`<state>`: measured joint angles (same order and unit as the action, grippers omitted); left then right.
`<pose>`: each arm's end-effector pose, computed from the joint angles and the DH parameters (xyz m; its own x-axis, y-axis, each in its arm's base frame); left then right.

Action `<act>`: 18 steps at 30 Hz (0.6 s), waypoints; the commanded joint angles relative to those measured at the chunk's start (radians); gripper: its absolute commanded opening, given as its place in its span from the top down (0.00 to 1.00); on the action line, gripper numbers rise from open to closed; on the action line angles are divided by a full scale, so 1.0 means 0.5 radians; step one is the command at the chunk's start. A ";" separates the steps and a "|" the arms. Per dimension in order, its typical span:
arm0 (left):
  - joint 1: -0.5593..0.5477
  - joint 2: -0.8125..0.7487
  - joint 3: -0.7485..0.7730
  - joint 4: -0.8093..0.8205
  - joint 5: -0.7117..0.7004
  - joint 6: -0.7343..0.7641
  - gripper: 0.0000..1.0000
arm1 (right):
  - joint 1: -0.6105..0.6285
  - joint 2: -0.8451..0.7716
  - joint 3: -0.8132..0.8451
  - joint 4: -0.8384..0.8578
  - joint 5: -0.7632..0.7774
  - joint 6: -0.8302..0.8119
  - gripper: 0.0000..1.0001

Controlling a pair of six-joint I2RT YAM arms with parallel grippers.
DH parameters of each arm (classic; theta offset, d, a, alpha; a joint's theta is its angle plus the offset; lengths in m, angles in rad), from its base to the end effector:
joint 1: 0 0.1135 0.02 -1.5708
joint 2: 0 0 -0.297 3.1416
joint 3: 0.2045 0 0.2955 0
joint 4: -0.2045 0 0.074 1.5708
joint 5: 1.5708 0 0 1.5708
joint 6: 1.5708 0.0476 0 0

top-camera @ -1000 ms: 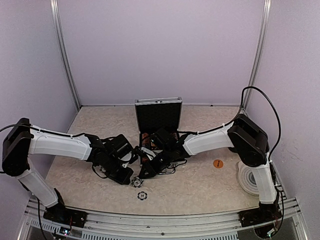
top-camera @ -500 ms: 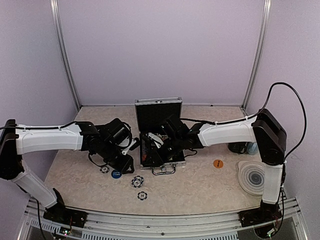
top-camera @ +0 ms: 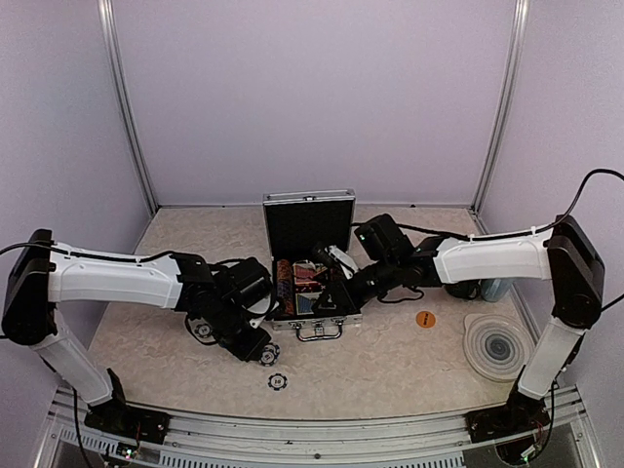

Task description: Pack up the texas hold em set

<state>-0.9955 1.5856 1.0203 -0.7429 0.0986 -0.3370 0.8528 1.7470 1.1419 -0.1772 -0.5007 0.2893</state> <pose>0.1769 -0.2814 0.1889 -0.7765 0.5928 -0.2136 0.6274 0.7587 -0.1756 0.2632 0.3361 0.2091 -0.6969 -0.4173 -0.5833 -0.7156 0.4588 0.5267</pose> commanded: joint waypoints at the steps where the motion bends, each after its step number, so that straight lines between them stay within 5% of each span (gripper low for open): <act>1: -0.005 0.013 -0.054 0.110 -0.021 -0.129 1.00 | -0.006 -0.032 -0.060 0.089 0.008 0.015 0.62; 18: -0.055 -0.104 -0.313 0.377 -0.068 -0.419 1.00 | 0.107 0.249 0.093 0.144 0.015 0.070 0.68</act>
<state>-1.0168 1.5734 0.8818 -0.6109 0.0784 -0.5095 0.8581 1.7920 1.1286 -0.1001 -0.5148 0.3275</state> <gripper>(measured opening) 0.005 0.345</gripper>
